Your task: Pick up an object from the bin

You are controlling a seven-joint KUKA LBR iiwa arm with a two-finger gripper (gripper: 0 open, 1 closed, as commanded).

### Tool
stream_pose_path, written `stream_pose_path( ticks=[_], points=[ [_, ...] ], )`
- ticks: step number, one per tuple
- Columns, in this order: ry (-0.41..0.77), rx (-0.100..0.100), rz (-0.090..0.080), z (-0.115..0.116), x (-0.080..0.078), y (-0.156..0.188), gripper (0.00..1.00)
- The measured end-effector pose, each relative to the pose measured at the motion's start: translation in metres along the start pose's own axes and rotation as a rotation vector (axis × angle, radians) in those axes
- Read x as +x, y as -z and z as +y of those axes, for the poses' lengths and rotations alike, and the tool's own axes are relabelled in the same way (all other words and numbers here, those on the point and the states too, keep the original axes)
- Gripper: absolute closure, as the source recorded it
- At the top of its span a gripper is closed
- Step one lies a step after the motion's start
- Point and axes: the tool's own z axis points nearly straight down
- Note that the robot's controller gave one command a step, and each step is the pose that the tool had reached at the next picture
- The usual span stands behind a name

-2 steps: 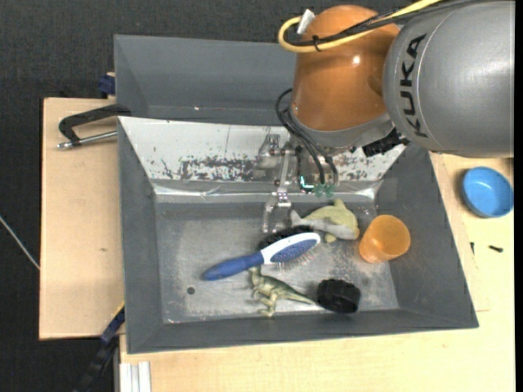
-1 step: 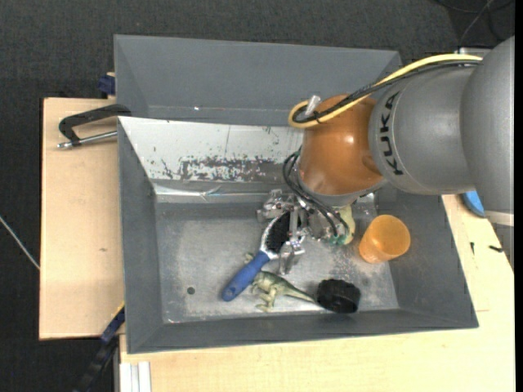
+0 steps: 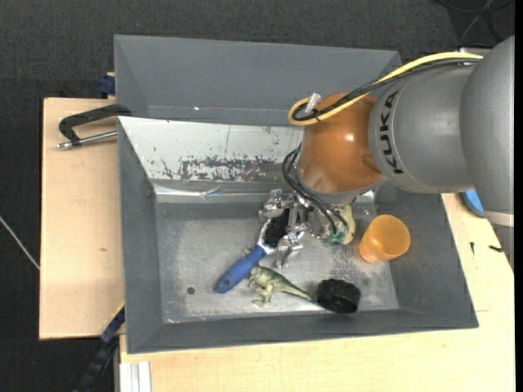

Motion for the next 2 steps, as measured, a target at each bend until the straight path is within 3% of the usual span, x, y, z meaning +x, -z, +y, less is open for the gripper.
stream_pose_path(
  ticks=[1, 2],
  points=[
    [0.081, 0.007, -0.002, -0.071, 0.033, 0.125, 1.00],
    [0.327, 0.005, 0.000, -0.099, 0.007, 0.165, 1.00]
  ],
)
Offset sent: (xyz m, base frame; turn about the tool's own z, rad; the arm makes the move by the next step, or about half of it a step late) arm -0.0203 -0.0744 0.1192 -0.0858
